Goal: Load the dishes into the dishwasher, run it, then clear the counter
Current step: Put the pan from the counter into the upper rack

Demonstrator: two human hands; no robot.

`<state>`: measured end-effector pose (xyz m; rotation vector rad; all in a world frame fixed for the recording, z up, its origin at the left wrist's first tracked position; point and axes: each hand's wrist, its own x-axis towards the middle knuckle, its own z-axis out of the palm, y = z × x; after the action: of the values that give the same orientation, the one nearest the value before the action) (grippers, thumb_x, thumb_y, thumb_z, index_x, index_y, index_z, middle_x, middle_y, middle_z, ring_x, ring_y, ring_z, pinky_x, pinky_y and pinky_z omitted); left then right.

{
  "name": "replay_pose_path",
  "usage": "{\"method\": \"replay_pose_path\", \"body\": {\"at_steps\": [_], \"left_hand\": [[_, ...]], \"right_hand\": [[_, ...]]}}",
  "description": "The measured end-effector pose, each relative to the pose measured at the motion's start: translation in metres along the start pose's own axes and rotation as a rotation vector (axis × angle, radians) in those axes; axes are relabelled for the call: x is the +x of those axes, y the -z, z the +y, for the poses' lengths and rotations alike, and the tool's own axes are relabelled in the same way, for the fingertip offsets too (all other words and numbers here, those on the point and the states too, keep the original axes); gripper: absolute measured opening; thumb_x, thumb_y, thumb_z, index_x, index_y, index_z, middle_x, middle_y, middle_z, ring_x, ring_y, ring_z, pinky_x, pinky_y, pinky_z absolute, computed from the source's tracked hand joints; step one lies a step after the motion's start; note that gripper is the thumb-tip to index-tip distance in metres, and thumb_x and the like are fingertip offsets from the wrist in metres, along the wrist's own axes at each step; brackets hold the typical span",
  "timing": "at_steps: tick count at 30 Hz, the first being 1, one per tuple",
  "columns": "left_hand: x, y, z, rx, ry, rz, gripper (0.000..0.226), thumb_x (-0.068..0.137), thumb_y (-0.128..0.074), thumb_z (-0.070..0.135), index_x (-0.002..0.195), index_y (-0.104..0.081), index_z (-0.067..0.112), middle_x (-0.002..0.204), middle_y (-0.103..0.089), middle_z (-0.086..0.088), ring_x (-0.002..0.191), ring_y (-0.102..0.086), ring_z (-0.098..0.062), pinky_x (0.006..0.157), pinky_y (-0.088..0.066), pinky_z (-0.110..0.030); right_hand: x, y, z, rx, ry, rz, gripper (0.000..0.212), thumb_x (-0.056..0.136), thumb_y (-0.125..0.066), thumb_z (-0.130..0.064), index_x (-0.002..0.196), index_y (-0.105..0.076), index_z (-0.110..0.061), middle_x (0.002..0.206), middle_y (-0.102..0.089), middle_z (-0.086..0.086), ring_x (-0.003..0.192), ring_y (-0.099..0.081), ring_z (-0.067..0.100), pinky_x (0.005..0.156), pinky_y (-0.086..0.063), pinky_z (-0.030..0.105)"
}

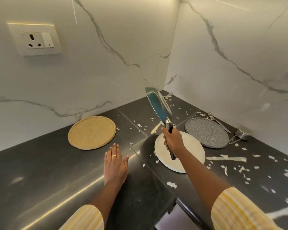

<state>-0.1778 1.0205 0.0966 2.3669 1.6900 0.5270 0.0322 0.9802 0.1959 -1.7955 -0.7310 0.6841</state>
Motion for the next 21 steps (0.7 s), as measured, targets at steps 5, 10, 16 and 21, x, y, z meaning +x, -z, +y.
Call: {"method": "replay_pose_path", "body": {"at_steps": [5,10,16,21], "left_hand": [[-0.075,0.020,0.009,-0.003,-0.002,0.000,0.064,0.097,-0.027,0.045,0.146,-0.020,0.006,0.153,-0.023,-0.010,0.142,-0.018,-0.026,0.116,-0.009,-0.037],[-0.162,0.040,0.010,0.035,-0.055,-0.013,0.061,0.098,-0.030,0.043,0.146,-0.021,0.005,0.153,-0.024,-0.011,0.142,-0.019,-0.026,0.117,-0.010,-0.038],[-0.241,0.053,0.008,0.000,-0.090,-0.022,0.063,0.097,-0.031,0.044,0.146,-0.022,0.006,0.153,-0.024,-0.011,0.142,-0.019,-0.027,0.117,-0.010,-0.039],[-0.287,0.062,-0.004,0.019,-0.144,-0.065,0.064,0.098,-0.031,0.042,0.147,-0.018,0.004,0.153,-0.021,-0.012,0.142,-0.017,-0.028,0.118,-0.009,-0.040]], "right_hand": [[-0.082,0.037,0.034,-0.198,0.026,0.072,0.028,0.090,-0.055,-0.032,0.094,-0.055,-0.004,0.074,-0.059,0.010,0.056,-0.055,0.022,0.052,-0.043,0.030],[-0.174,0.055,0.077,-0.333,0.046,0.097,0.039,0.091,-0.056,-0.032,0.114,-0.056,-0.001,0.104,-0.064,0.016,0.095,-0.060,0.030,0.073,-0.043,0.031],[-0.274,0.071,0.121,-0.391,0.079,0.055,0.033,0.090,-0.058,-0.032,0.110,-0.053,-0.006,0.092,-0.060,0.009,0.071,-0.055,0.015,0.051,-0.039,0.018],[-0.342,0.074,0.156,-0.500,0.093,0.057,0.031,0.090,-0.058,-0.034,0.102,-0.048,-0.007,0.093,-0.064,0.013,0.082,-0.063,0.029,0.051,-0.033,0.021]]}}
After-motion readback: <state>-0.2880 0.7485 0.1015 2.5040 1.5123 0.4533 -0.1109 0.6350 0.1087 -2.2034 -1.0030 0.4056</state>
